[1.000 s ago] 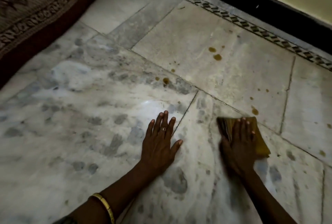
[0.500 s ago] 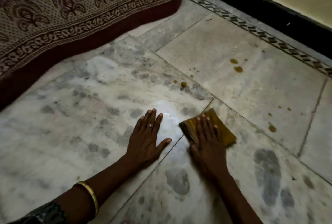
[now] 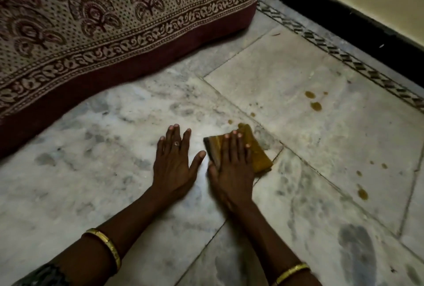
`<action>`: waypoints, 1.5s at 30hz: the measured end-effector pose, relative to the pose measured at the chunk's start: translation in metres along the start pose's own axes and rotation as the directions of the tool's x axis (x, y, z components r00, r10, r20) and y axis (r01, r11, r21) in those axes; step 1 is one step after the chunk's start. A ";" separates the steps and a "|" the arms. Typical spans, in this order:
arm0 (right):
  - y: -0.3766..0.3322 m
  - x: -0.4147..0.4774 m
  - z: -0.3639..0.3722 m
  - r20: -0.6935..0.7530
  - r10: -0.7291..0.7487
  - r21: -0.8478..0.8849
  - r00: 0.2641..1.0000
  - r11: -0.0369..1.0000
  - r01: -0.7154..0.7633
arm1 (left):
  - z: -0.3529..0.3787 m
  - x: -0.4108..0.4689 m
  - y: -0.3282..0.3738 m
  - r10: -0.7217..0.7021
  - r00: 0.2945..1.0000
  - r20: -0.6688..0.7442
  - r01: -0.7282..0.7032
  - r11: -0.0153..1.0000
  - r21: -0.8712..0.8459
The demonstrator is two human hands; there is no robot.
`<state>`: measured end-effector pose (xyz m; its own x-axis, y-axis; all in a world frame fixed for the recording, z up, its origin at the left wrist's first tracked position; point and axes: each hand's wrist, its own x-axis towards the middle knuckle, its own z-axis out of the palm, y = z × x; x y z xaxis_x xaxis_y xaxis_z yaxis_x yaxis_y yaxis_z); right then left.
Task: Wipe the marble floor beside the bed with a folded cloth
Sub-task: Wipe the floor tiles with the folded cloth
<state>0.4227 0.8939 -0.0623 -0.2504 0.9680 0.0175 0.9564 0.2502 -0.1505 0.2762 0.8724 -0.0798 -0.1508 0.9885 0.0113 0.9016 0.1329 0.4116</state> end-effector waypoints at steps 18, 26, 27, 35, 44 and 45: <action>0.098 0.134 -0.008 -0.134 0.240 0.292 0.961 0.937 -0.193 | 0.010 0.005 0.005 -0.010 1.000 -0.003 0.010 0.989 0.149; 0.043 0.119 0.004 -0.060 -0.125 0.133 0.990 0.982 0.132 | 0.007 0.005 0.006 -0.001 1.000 0.022 -0.002 0.989 0.150; 0.039 0.108 0.007 -0.049 -0.157 0.109 0.986 0.981 0.162 | 0.007 0.006 0.005 0.005 1.000 0.021 -0.008 0.989 0.145; 0.077 -0.006 -0.001 0.040 -0.310 0.054 0.950 0.950 0.308 | 0.006 0.004 0.004 0.017 1.000 0.010 -0.018 0.991 0.132; 0.130 0.032 -0.020 0.037 0.166 0.063 0.985 0.984 -0.168 | 0.012 0.005 0.009 0.000 1.000 -0.025 0.005 0.979 0.203; 0.117 0.042 -0.019 0.042 0.156 0.061 0.987 0.985 -0.158 | 0.012 0.005 0.008 0.000 1.000 -0.030 0.006 0.979 0.206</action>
<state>0.5266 0.9645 -0.0601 -0.1040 0.9934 -0.0473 0.9730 0.0918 -0.2117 0.2876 0.8792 -0.0875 -0.1624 0.9860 0.0385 0.9648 0.1505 0.2156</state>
